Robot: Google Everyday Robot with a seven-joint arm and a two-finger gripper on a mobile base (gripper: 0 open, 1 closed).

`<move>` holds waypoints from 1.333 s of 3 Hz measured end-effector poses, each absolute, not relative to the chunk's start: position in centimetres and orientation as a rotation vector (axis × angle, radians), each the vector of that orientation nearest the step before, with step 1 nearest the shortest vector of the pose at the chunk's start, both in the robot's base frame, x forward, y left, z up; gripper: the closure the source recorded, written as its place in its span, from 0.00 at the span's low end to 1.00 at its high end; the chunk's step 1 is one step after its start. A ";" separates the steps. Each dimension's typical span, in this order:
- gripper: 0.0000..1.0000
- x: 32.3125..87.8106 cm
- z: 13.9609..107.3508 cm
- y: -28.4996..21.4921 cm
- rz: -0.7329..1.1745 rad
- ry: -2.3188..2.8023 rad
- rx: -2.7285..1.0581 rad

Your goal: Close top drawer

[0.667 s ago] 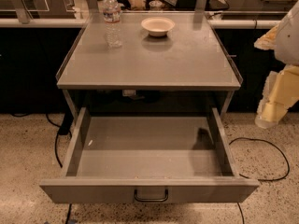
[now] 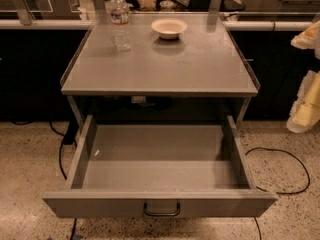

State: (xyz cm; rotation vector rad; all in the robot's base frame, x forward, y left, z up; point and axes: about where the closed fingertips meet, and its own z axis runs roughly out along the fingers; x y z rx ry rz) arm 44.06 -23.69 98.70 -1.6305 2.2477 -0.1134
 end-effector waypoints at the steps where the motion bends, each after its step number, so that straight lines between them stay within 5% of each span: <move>1: 0.00 44.4 99.4 -26.8 -0.112 2.290 -1.527; 4: 0.00 44.8 99.4 -31.4 -0.178 2.320 -1.460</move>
Offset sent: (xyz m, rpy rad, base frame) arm 0.0135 -0.0973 0.0115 0.0247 -0.0200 -0.1939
